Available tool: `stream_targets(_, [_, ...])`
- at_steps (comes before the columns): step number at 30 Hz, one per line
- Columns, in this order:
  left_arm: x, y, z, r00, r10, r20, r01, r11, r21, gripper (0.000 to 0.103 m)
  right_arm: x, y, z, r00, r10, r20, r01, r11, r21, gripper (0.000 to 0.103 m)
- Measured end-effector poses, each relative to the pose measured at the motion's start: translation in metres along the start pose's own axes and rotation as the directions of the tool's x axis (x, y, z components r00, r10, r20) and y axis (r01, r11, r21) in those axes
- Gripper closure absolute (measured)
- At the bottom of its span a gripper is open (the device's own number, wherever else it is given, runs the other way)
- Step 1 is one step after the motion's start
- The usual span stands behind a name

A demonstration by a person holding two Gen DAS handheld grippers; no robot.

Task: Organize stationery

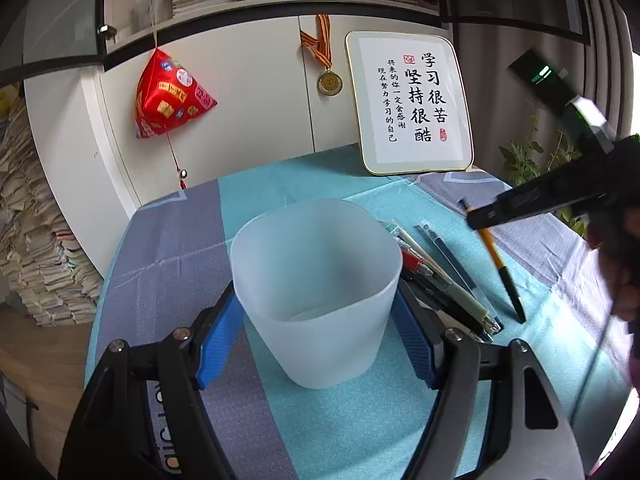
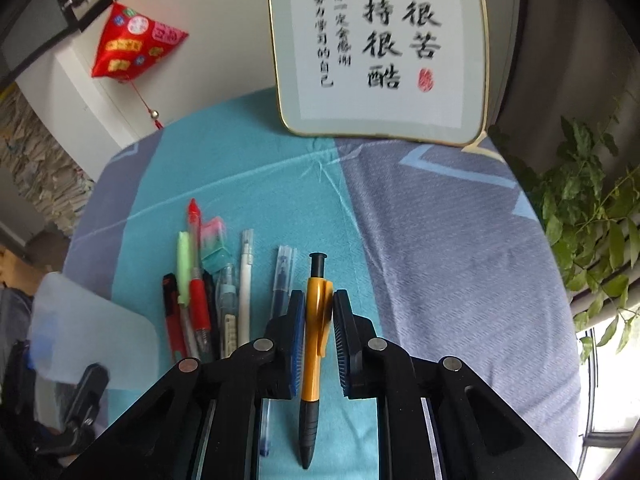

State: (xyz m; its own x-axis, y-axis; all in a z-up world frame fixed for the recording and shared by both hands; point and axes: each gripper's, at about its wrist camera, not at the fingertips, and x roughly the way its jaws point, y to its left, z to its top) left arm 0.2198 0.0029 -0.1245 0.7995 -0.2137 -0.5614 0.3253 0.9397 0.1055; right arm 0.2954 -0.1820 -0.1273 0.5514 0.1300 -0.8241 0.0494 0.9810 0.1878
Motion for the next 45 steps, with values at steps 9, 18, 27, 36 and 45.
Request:
stream_targets(9, [0.001, -0.001, -0.002, 1.000, 0.004, 0.005, -0.004, 1.000, 0.005, 0.032, -0.083, 0.008, -0.012, 0.982, 0.087, 0.166, -0.081, 0.996, -0.045, 0.088])
stream_targets(18, [0.003, -0.002, -0.003, 1.000, 0.015, 0.007, -0.015, 1.000, 0.007, 0.032, -0.131, 0.042, -0.013, 0.947, 0.163, 0.276, -0.121, 0.979, -0.163, 0.095])
stream_targets(27, [0.004, -0.001, -0.004, 1.000, 0.015, 0.003, -0.015, 1.000, 0.007, 0.031, -0.086, 0.005, -0.012, 0.987, -0.012, 0.159, 0.031, 0.992, -0.119, 0.094])
stream_targets(36, [0.005, -0.003, -0.006, 1.000, 0.024, -0.007, -0.024, 1.000, 0.014, 0.031, -0.048, -0.050, -0.069, 0.997, -0.003, 0.077, 0.012, 0.992, -0.127, 0.062])
stream_targets(45, [0.008, -0.002, -0.006, 1.000, 0.020, -0.022, -0.020, 1.000, 0.015, 0.031, -0.031, -0.021, -0.086, 0.996, -0.007, 0.085, 0.029, 0.967, -0.255, 0.063])
